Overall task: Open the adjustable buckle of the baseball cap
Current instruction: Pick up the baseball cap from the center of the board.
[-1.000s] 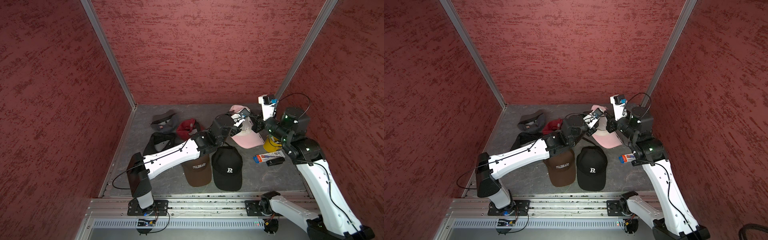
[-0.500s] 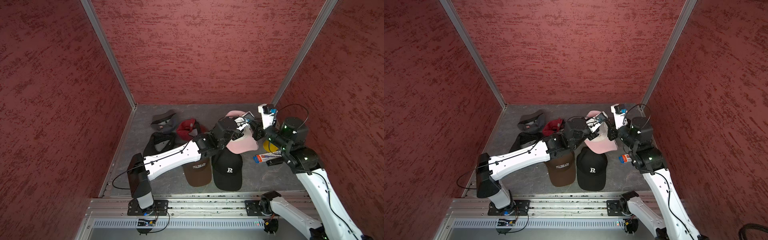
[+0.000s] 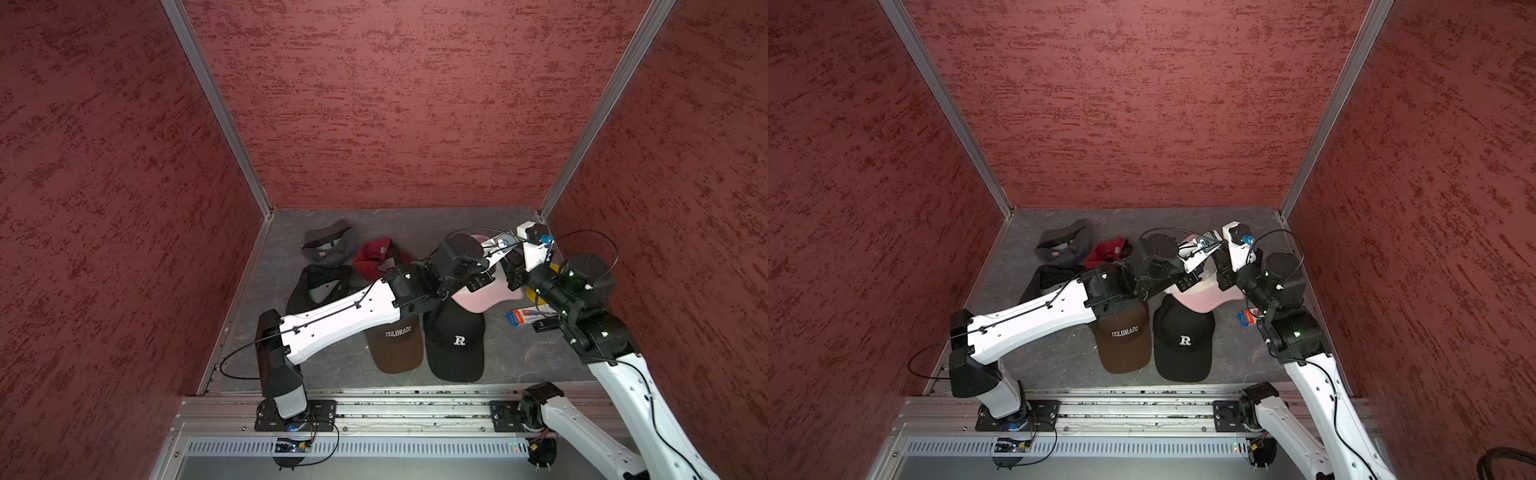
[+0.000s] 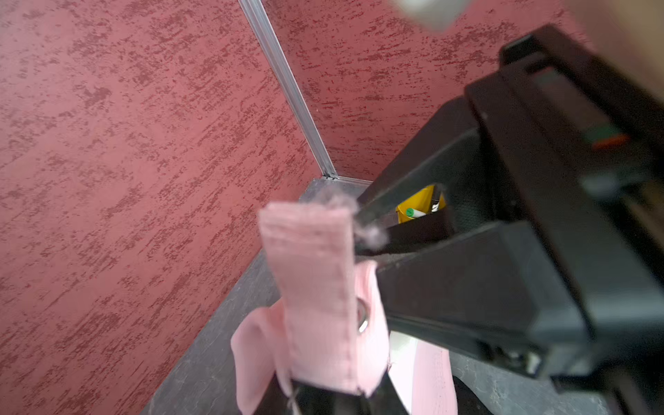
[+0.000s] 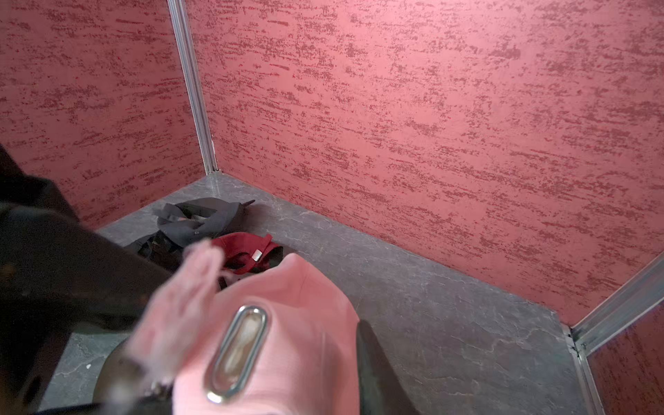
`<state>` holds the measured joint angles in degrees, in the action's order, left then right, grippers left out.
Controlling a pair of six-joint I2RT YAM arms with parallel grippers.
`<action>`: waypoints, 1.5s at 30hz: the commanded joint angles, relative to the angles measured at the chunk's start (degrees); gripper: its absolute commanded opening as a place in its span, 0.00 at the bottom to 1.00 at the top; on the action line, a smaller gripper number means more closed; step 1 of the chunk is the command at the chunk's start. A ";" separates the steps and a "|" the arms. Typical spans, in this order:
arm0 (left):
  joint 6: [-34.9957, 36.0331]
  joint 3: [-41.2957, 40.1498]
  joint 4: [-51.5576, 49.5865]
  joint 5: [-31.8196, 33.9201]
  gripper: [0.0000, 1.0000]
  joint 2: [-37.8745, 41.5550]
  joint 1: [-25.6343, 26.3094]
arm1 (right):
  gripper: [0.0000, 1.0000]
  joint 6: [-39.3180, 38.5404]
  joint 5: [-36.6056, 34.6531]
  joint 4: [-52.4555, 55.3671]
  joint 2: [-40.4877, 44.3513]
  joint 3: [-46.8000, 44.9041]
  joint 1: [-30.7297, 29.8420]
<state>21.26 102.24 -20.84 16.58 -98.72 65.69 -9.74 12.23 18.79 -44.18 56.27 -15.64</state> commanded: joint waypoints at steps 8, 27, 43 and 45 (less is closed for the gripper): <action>-3.88 3.67 -5.20 -8.65 0.00 -1.39 0.05 | 0.00 -0.19 -1.16 -7.69 3.95 -2.89 0.13; -5.52 2.64 -5.62 -11.56 0.39 0.69 0.48 | 0.00 4.56 -1.07 -11.84 4.74 -4.76 0.16; -1.13 2.25 -5.99 -13.94 0.52 5.37 -0.29 | 0.00 4.24 -1.01 -11.67 4.71 -5.04 0.17; -0.95 2.99 -7.03 -15.54 0.52 5.46 -0.73 | 0.00 4.41 -1.19 -11.58 4.81 -4.96 0.17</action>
<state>18.55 103.85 -26.37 3.70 -94.45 65.47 -5.98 12.29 9.52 -40.01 50.94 -15.66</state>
